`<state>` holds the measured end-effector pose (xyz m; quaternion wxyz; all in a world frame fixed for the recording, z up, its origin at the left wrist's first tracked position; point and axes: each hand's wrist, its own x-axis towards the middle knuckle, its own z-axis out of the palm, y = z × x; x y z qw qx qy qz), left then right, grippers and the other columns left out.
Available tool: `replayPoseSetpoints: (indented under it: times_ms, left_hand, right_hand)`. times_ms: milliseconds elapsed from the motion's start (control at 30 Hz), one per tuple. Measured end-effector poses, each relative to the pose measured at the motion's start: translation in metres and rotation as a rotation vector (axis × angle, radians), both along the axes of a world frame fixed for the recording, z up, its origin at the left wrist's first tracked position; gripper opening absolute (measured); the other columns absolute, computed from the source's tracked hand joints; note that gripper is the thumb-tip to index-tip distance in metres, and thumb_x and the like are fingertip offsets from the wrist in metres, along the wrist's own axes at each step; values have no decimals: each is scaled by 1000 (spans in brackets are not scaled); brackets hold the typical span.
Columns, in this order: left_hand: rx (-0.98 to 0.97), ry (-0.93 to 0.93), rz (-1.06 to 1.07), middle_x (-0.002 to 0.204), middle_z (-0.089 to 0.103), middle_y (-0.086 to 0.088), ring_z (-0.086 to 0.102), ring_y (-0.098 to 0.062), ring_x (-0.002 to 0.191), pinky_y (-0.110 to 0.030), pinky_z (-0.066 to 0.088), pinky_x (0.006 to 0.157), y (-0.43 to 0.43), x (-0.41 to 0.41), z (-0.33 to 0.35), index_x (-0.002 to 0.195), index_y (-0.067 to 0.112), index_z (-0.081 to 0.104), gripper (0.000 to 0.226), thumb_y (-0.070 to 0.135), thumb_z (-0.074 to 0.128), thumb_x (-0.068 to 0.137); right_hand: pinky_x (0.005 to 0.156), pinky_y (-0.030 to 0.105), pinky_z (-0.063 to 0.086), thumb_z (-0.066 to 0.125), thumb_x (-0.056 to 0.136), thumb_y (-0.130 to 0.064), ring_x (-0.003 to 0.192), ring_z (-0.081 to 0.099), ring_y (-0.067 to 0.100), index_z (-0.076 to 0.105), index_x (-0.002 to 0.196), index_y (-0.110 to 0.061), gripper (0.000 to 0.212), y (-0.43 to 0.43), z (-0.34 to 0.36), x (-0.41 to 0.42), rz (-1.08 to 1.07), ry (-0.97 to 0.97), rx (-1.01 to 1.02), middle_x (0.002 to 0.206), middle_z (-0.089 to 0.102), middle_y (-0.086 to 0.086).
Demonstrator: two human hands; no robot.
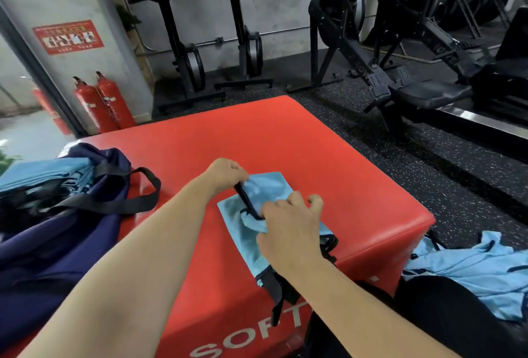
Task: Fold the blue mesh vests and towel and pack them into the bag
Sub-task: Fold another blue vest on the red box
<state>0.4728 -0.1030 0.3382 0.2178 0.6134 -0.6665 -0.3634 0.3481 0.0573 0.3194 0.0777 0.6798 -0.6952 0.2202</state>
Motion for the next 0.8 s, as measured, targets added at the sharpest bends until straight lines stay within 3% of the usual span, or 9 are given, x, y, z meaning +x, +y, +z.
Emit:
replayPoseSetpoints:
  times_ms: [67, 233, 367, 467, 533, 567, 633, 700, 800]
  left_hand:
    - [42, -172, -22, 61, 56, -4, 46, -13, 55, -24, 41, 57, 4, 16, -19, 70, 10, 67, 13, 6, 67, 83]
    - [-26, -175, -13, 58, 55, 3, 46, -10, 53, -23, 40, 55, 10, 25, -44, 65, 19, 63, 22, 10, 66, 85]
    - [-45, -248, -69, 66, 60, 7, 53, -10, 61, -21, 43, 59, 16, 27, -41, 74, 16, 67, 14, 7, 63, 84]
    - [-117, -371, -114, 77, 60, 7, 61, -17, 77, -27, 50, 72, 25, 27, -38, 80, 22, 68, 23, 3, 54, 84]
    - [-247, -408, -88, 104, 62, 1, 61, -24, 102, -38, 47, 92, 34, 17, -33, 89, 24, 70, 26, 6, 51, 86]
    - [-302, -408, -101, 121, 58, -1, 56, -25, 114, -40, 42, 100, 41, 9, -31, 102, 22, 70, 27, 9, 49, 90]
    - [-330, -459, -202, 148, 41, -6, 40, -26, 135, -39, 27, 112, 60, -12, -31, 132, 16, 56, 36, 18, 43, 99]
    - [-321, -665, -278, 160, 20, -10, 18, -24, 148, -41, 8, 119, 85, -28, -44, 149, 9, 29, 51, 32, 33, 104]
    - [-245, -814, -229, 163, 1, -11, -7, -22, 151, -46, -8, 120, 114, -25, -72, 155, 5, 4, 74, 54, 18, 101]
  right_hand:
    - [83, 44, 31, 79, 35, -17, 63, 54, 23, 57, 51, -23, 28, 4, -17, 11, 71, 67, 32, 47, 49, -4]
    - [84, 49, 32, 83, 39, -17, 62, 53, 26, 58, 52, -18, 28, 4, -36, 14, 132, 163, 42, 48, 50, 0]
    - [85, 45, 32, 73, 59, -47, 73, 56, 25, 64, 65, -17, 32, 15, -28, 15, 248, 164, 182, 64, 58, 1]
    - [80, 38, 36, 43, 74, -69, 79, 55, 19, 63, 79, -18, 55, 17, -6, 0, 312, -181, 416, 78, 61, -4]
    - [69, 37, 39, 45, 85, -57, 72, 52, 20, 57, 73, -17, 44, 4, 6, -23, 289, -369, 337, 70, 58, -1]
    - [68, 37, 41, 48, 92, -45, 75, 53, 22, 59, 74, -19, 34, -6, 10, -38, 255, -334, 278, 71, 57, -2]
    - [86, 37, 43, 45, 98, -30, 98, 56, 23, 66, 101, -20, 24, -23, 11, -59, 258, -106, 231, 97, 64, -2]
    - [109, 36, 28, 38, 102, -33, 128, 45, 22, 53, 129, -15, 36, -32, -5, -68, 345, 97, 368, 131, 56, 1]
    - [121, 33, 1, 9, 95, -64, 150, -2, 10, 9, 156, -16, 78, -18, -33, -72, 393, 183, 621, 164, 3, -3]
